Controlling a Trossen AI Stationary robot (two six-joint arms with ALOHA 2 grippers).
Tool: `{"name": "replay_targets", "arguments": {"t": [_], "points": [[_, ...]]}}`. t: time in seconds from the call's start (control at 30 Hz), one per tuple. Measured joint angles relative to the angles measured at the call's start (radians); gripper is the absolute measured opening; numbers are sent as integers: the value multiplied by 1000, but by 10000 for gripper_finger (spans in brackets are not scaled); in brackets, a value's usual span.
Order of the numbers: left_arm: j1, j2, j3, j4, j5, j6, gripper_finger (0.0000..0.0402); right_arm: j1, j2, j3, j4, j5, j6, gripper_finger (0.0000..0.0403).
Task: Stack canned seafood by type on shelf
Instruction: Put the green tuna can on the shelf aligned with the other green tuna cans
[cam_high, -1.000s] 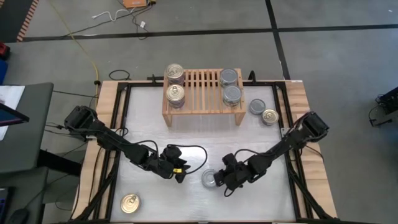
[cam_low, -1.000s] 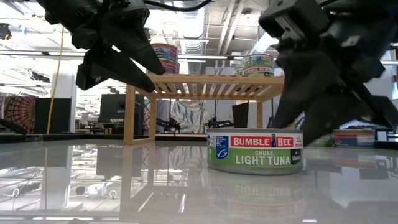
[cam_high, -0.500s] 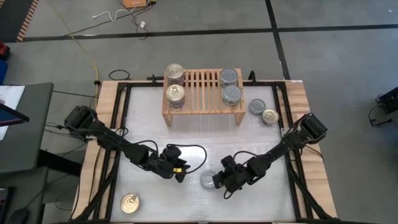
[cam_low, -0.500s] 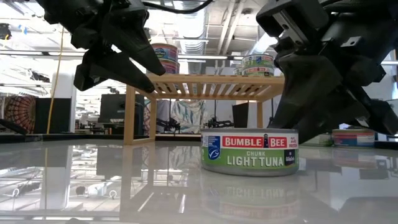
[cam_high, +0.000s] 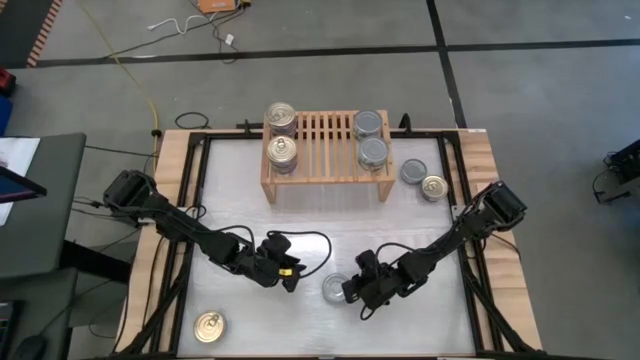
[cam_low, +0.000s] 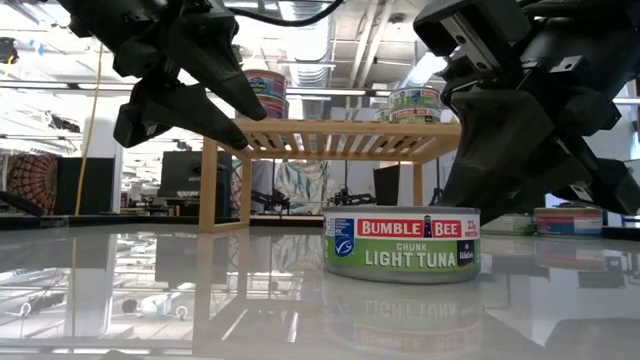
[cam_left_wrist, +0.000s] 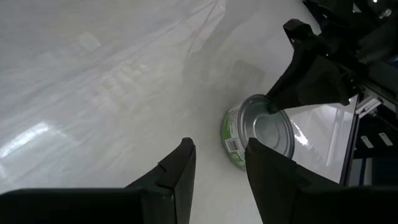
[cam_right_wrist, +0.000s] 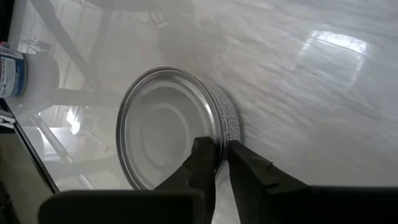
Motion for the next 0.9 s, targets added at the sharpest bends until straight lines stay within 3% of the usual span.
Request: {"name": "replay_targets", "arguments": {"t": [0.47,0.77,0.9], "points": [[0,0,0,-21,0,68,132,8,2,-1,8,13,0,70],[14,0,0,-8,-9,-51,134,14,2,-2,18,13,-1,70],[13,0,0,-11,-3,-109,156,19,2,-2,19,14,-1,70]]}}
